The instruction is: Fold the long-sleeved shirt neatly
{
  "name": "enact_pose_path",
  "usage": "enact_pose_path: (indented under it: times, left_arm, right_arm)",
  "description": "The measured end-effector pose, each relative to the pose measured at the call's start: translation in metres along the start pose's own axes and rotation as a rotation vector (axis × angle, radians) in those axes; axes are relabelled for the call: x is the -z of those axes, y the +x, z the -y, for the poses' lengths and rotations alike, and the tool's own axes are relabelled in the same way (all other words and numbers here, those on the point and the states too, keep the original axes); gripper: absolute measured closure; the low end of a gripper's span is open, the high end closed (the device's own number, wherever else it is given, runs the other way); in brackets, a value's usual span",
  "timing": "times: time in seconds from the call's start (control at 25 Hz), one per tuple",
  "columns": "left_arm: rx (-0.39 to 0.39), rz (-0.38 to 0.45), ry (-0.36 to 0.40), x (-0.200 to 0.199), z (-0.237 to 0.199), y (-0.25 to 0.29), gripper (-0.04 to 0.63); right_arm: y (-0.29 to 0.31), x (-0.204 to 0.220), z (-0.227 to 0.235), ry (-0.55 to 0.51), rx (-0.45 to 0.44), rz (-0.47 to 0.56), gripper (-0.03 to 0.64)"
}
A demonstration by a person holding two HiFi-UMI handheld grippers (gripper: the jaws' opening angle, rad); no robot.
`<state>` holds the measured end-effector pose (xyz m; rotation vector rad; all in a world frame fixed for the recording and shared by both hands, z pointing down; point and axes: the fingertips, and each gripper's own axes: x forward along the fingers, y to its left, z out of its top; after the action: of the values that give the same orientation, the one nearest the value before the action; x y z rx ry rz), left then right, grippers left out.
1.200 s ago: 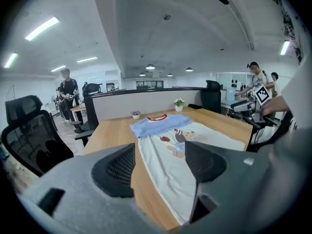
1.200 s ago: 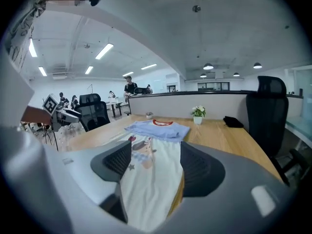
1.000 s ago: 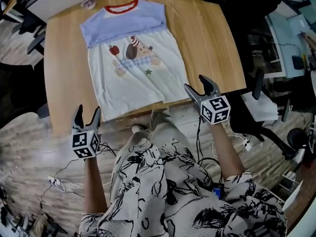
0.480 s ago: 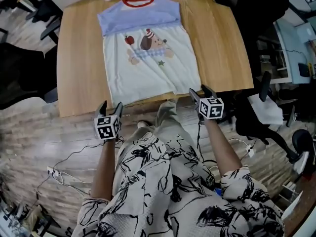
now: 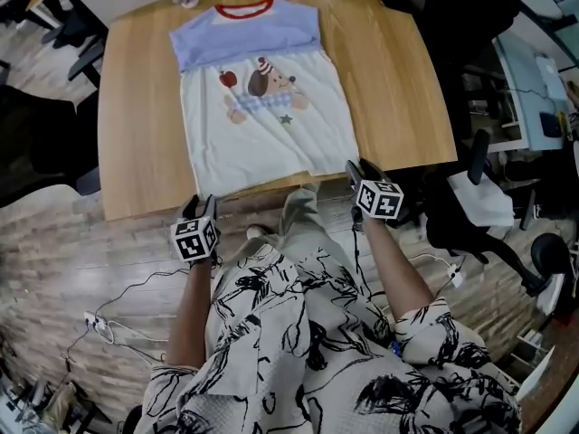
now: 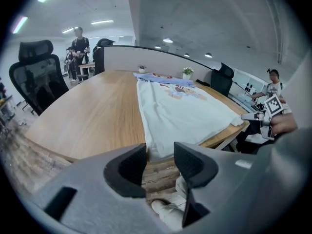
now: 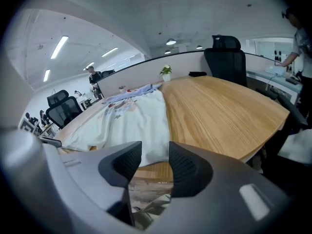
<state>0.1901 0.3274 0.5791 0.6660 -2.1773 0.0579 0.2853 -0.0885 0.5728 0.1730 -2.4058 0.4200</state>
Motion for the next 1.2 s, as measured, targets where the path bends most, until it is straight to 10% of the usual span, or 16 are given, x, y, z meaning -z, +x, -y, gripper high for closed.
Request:
enact_pose_path:
  times: [0.48,0.84,1.2]
  left_arm:
    - [-0.067,-0.039,0.053,0.007,0.005,0.0,0.494]
    - [-0.059,-0.002,-0.067,-0.005,-0.033,-0.018,0.558]
    - [0.064,0.033,-0.072,-0.001,-0.051,-0.06,0.557]
  right_arm:
    - [0.004,0.012,0.008,-0.12,0.051,-0.072,0.466]
    - [-0.004,0.005,0.0,-0.125,-0.005,-0.08,0.574]
    - [-0.037,0.025,-0.022,-0.143,-0.098,-0.104,0.574]
